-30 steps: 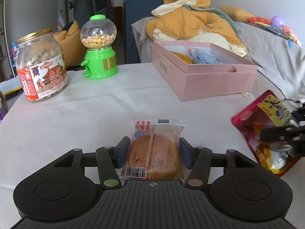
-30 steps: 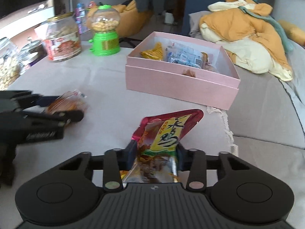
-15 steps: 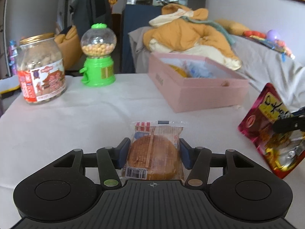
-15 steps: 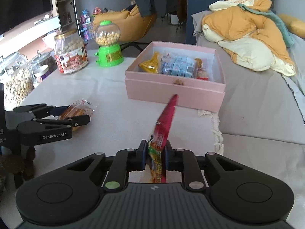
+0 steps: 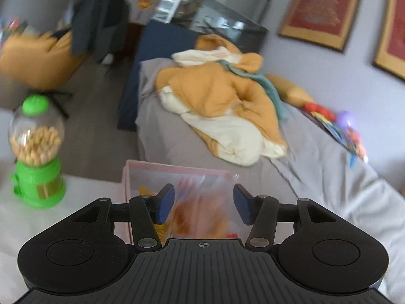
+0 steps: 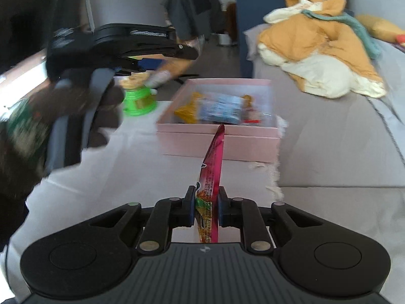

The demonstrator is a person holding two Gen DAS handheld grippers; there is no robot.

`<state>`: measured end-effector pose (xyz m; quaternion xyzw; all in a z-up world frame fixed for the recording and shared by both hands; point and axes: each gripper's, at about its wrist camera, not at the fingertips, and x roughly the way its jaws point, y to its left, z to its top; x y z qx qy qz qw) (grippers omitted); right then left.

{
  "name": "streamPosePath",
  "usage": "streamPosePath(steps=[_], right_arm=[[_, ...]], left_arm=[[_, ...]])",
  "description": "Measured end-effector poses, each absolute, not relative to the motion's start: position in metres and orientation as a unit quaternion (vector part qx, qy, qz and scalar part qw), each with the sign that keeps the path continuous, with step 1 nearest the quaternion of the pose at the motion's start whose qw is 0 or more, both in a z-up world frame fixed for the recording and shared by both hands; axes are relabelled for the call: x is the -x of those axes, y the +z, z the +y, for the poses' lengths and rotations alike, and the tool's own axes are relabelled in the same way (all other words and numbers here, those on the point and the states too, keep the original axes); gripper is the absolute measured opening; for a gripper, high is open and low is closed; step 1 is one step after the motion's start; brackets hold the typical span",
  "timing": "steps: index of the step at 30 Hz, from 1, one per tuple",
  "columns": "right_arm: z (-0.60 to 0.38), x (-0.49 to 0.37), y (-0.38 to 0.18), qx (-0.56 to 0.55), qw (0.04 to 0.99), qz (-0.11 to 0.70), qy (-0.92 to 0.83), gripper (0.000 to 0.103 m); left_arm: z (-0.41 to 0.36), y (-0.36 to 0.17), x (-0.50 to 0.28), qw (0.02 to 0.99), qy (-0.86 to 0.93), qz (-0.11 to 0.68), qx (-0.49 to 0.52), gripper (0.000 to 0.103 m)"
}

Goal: Organize snacks

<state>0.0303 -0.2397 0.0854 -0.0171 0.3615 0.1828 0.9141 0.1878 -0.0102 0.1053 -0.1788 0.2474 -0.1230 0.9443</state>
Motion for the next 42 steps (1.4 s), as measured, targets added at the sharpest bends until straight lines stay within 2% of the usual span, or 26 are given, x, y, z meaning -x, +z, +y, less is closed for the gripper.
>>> streamPosePath(steps=[3, 4, 9, 13, 15, 16, 17, 19, 22, 26, 29, 32, 35, 39, 42], right_arm=[[-0.251, -0.030, 0.086, 0.005, 0.916, 0.361, 0.173, 0.010], [-0.255, -0.031, 0.088, -0.004, 0.916, 0.362, 0.175, 0.001], [-0.261, -0.043, 0.115, -0.044, 0.924, 0.323, 0.201, 0.001], [-0.247, -0.053, 0.116, 0.007, 0.926, 0.316, 0.208, 0.002], [-0.245, -0.052, 0.104, 0.040, 0.923, 0.328, 0.197, 0.007], [-0.246, -0.052, 0.095, 0.050, 0.919, 0.340, 0.193, 0.019], [-0.250, -0.052, 0.083, 0.056, 0.917, 0.351, 0.181, 0.039], [-0.259, -0.048, 0.058, 0.066, 0.917, 0.364, 0.152, 0.057], [-0.272, -0.046, 0.020, 0.070, 0.906, 0.401, 0.118, 0.057], [-0.301, -0.042, 0.007, 0.021, 0.910, 0.399, 0.114, 0.073], [-0.320, -0.042, 0.001, -0.003, 0.911, 0.395, 0.119, 0.081], [-0.334, -0.041, -0.003, -0.021, 0.915, 0.389, 0.109, 0.081], [-0.344, -0.041, -0.009, 0.018, 0.922, 0.384, 0.051, 0.080], [-0.350, -0.044, -0.032, 0.070, 0.902, 0.417, 0.084, 0.080], [-0.358, -0.062, -0.052, 0.038, 0.890, 0.444, 0.096, 0.078]], left_arm=[[0.004, 0.100, -0.175, 0.950, -0.128, 0.225, 0.174, 0.057], [0.011, 0.098, -0.166, 0.953, -0.119, 0.221, 0.171, 0.057], [0.044, 0.074, -0.113, 0.940, -0.131, 0.256, 0.182, 0.057], [0.050, 0.054, -0.074, 0.929, -0.151, 0.285, 0.180, 0.057], [0.045, 0.046, -0.063, 0.928, -0.167, 0.287, 0.169, 0.057], [0.041, 0.042, -0.060, 0.929, -0.174, 0.285, 0.161, 0.057], [0.039, 0.038, -0.056, 0.930, -0.178, 0.284, 0.153, 0.057], [0.029, 0.030, -0.057, 0.927, -0.189, 0.293, 0.143, 0.057], [0.017, 0.024, -0.056, 0.916, -0.213, 0.315, 0.128, 0.057], [0.002, 0.022, -0.049, 0.918, -0.214, 0.317, 0.103, 0.057], [-0.004, 0.022, -0.047, 0.916, -0.218, 0.320, 0.104, 0.057], [-0.009, 0.024, -0.045, 0.915, -0.220, 0.323, 0.096, 0.057], [-0.010, 0.029, -0.042, 0.916, -0.221, 0.323, 0.088, 0.057], [-0.012, 0.031, -0.045, 0.917, -0.215, 0.323, 0.088, 0.057], [-0.015, 0.029, -0.048, 0.916, -0.211, 0.329, 0.092, 0.057]])
